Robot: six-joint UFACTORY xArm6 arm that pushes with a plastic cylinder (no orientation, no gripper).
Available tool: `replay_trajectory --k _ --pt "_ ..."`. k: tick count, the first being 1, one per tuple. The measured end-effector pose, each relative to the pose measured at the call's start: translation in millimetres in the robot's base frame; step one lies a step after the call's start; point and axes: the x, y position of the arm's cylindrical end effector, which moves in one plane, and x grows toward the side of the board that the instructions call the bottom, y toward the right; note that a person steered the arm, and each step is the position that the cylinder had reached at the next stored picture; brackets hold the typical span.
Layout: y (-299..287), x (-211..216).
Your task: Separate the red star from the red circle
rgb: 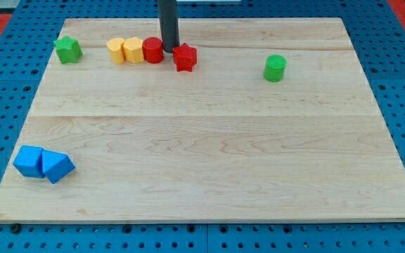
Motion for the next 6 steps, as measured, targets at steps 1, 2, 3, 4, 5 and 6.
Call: replay_trajectory --k 1,2,3,4,5,6 --pt "-9.6 0.1" --pt "-12.3 0.4" --pt "-17.5 0.4" --pt "-14.4 3.9" --pt "8.0 22.0" --pt "-6.7 23.9"
